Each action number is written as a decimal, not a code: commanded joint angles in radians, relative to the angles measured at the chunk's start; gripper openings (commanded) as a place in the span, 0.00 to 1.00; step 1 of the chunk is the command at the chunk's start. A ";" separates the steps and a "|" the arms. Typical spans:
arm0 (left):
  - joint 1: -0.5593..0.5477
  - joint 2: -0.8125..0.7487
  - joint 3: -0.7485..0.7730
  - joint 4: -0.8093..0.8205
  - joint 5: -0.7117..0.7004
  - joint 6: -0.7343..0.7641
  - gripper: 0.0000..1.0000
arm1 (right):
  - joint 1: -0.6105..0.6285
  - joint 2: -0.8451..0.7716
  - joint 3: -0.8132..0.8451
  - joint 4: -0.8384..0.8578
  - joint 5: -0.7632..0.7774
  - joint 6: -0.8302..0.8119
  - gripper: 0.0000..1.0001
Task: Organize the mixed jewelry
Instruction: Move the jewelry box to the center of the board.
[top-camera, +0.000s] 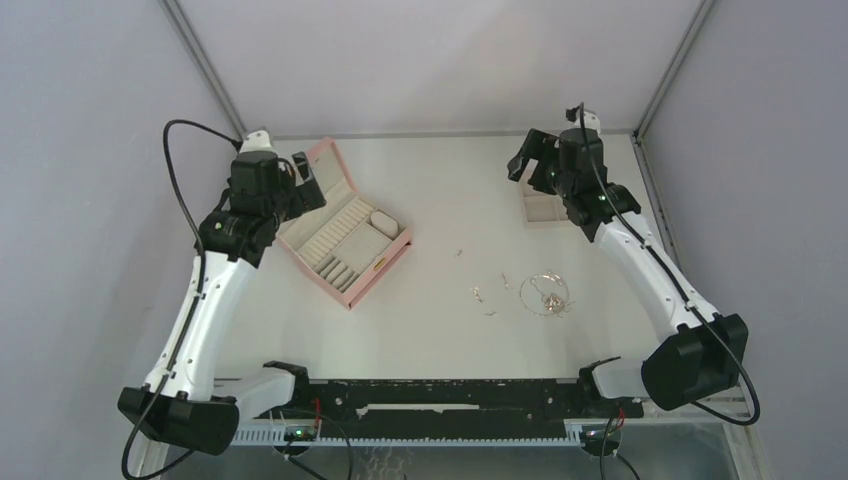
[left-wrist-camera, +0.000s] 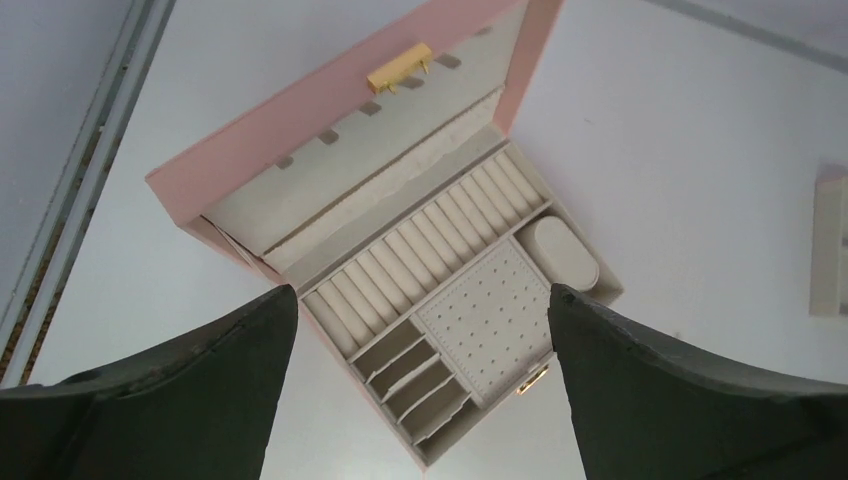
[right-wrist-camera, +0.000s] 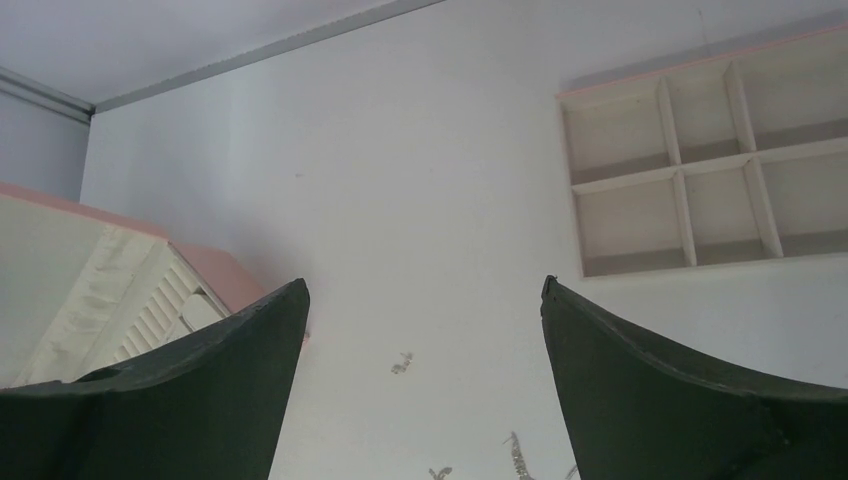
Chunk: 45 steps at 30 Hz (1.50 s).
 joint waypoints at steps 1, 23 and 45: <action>-0.013 -0.047 -0.043 0.045 0.079 0.102 1.00 | 0.036 0.007 0.040 0.011 0.081 0.016 0.99; -0.184 -0.255 -0.425 -0.012 -0.091 -0.192 1.00 | 0.243 0.078 0.064 -0.084 0.242 -0.055 1.00; 0.055 -0.228 -0.623 0.126 0.095 -0.381 0.64 | 0.218 0.117 0.064 -0.063 0.153 -0.027 1.00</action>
